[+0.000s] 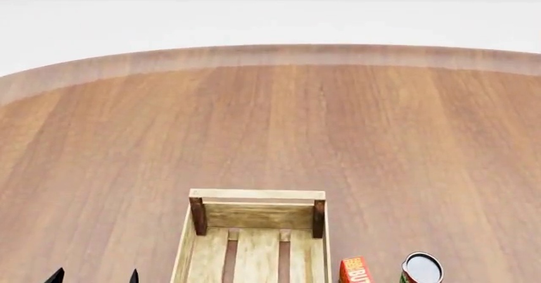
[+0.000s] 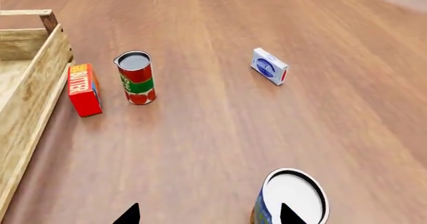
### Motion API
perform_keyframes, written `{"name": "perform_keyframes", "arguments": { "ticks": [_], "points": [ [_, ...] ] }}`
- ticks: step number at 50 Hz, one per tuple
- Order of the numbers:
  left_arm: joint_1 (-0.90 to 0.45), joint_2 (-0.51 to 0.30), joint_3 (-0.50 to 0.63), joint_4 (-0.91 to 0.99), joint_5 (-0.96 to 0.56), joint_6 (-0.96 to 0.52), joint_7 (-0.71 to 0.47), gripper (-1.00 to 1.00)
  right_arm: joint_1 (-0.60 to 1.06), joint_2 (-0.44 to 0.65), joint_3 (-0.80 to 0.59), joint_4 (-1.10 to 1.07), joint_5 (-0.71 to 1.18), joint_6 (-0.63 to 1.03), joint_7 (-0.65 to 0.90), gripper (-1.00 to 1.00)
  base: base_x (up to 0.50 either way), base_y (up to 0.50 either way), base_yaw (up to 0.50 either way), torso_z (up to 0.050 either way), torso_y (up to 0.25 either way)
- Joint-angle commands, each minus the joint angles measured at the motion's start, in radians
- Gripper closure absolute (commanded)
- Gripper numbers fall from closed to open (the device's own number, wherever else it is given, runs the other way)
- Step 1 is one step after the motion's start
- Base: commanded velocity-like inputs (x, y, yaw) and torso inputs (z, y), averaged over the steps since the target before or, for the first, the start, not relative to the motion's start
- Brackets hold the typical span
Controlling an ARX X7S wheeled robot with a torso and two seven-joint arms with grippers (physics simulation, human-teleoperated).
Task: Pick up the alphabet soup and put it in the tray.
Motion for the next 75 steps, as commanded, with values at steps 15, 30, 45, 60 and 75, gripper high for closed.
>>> {"name": "perform_keyframes", "arguments": {
  "ticks": [15,30,45,60,75],
  "points": [
    [-0.003,-0.009,0.01,-0.001,-0.015,-0.001,-0.012,-1.0,0.039,-0.075,0.106,0.132,-0.005,-0.031,-0.074,-1.0,0.0,0.0,0.0,0.0,0.0],
    [-0.003,-0.014,0.018,-0.002,-0.02,0.003,-0.017,-1.0,0.12,-0.106,0.16,0.205,0.025,-0.022,-0.027,-1.0,0.0,0.0,0.0,0.0,0.0],
    [-0.004,-0.02,0.025,-0.001,-0.022,0.005,-0.023,-1.0,0.186,-0.121,0.185,0.222,0.079,-0.009,-0.002,-1.0,0.0,0.0,0.0,0.0,0.0],
    [-0.006,-0.024,0.032,-0.003,-0.027,0.006,-0.03,-1.0,0.249,-0.105,0.111,0.253,0.017,0.002,0.042,-1.0,0.0,0.0,0.0,0.0,0.0],
    [-0.008,-0.029,0.038,-0.003,-0.032,0.007,-0.035,-1.0,0.3,-0.067,0.08,0.269,-0.007,0.053,0.098,-1.0,0.0,0.0,0.0,0.0,0.0]
  ]
}}
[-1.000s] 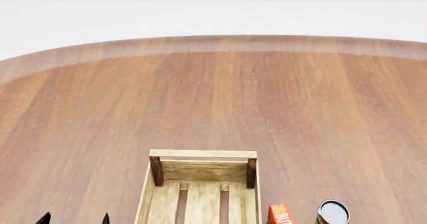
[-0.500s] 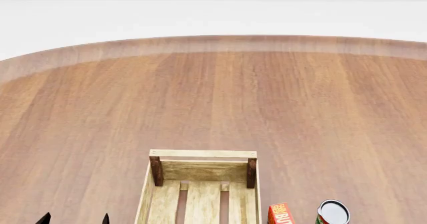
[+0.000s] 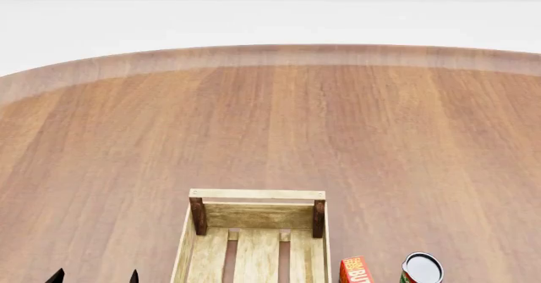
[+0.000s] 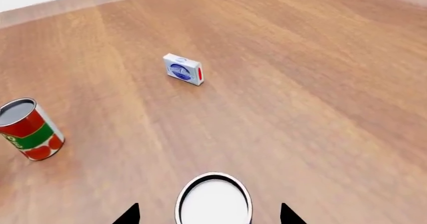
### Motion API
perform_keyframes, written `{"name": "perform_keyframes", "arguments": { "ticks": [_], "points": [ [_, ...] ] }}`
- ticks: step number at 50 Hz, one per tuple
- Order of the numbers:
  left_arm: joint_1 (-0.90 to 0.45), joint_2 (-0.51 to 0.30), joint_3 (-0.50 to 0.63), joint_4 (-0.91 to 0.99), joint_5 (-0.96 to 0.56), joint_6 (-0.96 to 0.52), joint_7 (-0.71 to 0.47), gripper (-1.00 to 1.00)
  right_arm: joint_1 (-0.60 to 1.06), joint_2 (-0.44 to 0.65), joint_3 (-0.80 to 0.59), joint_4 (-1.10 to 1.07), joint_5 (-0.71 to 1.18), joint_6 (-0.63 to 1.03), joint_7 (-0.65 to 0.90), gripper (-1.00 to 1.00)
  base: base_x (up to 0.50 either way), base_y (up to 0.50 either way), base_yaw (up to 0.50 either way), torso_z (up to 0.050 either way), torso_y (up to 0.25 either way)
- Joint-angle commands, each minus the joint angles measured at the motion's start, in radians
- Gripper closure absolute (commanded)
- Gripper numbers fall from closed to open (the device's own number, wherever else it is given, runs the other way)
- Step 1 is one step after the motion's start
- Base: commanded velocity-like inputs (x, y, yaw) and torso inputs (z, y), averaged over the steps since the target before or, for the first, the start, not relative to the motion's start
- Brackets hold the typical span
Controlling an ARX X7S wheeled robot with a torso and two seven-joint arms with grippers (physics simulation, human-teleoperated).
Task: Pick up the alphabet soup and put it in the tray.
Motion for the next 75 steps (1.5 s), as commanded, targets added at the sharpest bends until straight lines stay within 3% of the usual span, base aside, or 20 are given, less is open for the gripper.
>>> {"name": "perform_keyframes", "arguments": {
  "ticks": [1,75],
  "points": [
    [-0.001,-0.004,0.005,0.001,-0.004,0.0,-0.005,-1.0,0.039,0.021,-0.026,0.019,-0.018,0.025,0.032,-1.0,0.0,0.0,0.0,0.0,0.0],
    [-0.007,-0.025,0.035,-0.004,-0.02,0.013,-0.03,-1.0,0.146,0.037,-0.122,0.289,-0.096,-0.061,0.007,-1.0,0.0,0.0,0.0,0.0,0.0]
  ]
}}
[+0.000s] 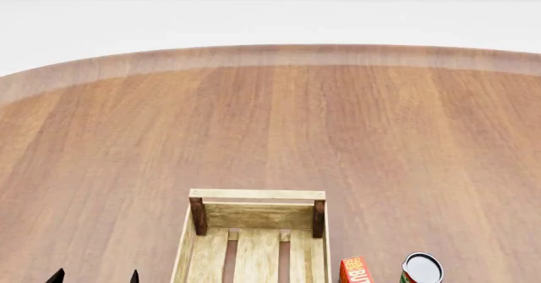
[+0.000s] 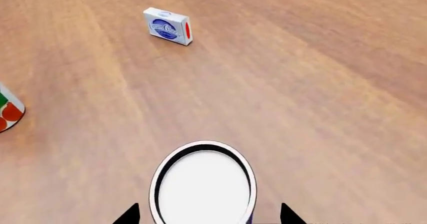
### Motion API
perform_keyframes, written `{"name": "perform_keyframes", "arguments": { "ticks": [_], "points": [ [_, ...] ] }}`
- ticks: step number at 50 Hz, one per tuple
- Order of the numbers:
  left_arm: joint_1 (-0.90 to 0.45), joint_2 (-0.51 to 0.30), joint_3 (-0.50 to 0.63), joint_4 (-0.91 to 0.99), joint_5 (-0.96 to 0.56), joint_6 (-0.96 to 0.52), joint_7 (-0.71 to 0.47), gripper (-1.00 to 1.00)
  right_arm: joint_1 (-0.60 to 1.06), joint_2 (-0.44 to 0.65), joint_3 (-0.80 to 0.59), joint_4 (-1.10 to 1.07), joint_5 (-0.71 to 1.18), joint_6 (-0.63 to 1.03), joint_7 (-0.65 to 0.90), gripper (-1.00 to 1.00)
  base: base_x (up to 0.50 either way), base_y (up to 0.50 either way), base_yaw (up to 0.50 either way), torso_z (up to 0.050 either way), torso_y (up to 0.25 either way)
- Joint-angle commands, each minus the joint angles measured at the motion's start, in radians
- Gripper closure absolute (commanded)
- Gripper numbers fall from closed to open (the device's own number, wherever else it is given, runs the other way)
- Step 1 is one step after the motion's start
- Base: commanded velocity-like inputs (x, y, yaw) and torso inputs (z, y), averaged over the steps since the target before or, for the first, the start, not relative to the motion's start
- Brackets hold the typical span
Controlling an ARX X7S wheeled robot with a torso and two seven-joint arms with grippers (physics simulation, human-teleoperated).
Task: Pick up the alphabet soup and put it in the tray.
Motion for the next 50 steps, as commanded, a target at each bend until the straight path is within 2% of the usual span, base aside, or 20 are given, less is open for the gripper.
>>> {"name": "perform_keyframes", "arguments": {
  "ticks": [1,50],
  "points": [
    [-0.001,-0.003,0.005,0.0,-0.002,0.001,-0.004,-1.0,0.022,0.0,-0.018,0.032,-0.011,-0.01,0.002,-1.0,0.0,0.0,0.0,0.0,0.0],
    [-0.004,-0.018,0.025,0.001,-0.014,0.008,-0.021,-1.0,0.07,0.01,-0.058,0.079,-0.026,-0.02,0.011,-1.0,0.0,0.0,0.0,0.0,0.0]
  ]
}}
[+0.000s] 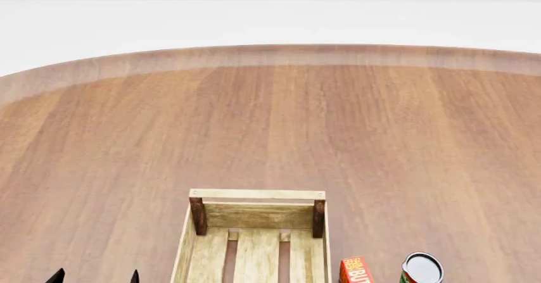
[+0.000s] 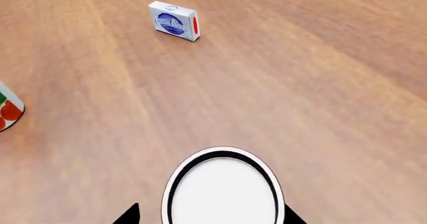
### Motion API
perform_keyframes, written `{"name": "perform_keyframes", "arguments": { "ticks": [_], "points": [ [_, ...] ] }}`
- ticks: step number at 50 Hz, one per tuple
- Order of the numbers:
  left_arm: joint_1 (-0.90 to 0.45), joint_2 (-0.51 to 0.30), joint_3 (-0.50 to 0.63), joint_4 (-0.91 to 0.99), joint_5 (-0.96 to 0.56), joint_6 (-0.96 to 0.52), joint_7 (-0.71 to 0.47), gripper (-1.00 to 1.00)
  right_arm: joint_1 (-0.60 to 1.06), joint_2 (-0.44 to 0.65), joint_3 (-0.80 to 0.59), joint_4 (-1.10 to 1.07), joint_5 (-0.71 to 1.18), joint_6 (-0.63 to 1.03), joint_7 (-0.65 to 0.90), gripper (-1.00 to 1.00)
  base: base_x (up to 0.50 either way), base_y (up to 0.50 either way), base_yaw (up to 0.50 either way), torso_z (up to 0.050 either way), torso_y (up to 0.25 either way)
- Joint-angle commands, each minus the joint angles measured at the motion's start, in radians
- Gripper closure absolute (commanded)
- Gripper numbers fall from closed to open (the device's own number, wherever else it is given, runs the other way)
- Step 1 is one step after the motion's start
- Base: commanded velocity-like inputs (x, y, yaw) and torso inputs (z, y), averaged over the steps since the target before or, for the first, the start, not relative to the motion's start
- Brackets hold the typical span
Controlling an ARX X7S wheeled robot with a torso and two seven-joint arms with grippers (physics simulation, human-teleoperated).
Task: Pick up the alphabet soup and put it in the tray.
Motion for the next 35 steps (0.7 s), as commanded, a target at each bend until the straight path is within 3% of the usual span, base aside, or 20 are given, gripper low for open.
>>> {"name": "perform_keyframes", "arguments": {
  "ticks": [1,15,35],
  "points": [
    [0.0,-0.004,0.004,0.001,-0.004,0.001,-0.004,-1.0,0.005,-0.001,-0.011,0.009,-0.004,-0.007,0.0,1.0,0.0,0.0,0.0,0.0,0.0],
    [-0.001,-0.008,0.009,0.002,-0.007,0.002,-0.009,-1.0,-0.009,-0.005,-0.008,-0.021,0.001,-0.005,0.006,1.0,0.0,0.0,0.0,0.0,0.0],
    [-0.004,-0.012,0.016,0.0,-0.013,0.005,-0.014,-1.0,-0.051,-0.002,-0.036,-0.339,0.052,0.107,0.057,1.0,0.0,0.0,0.0,0.0,0.001]
  ]
}}
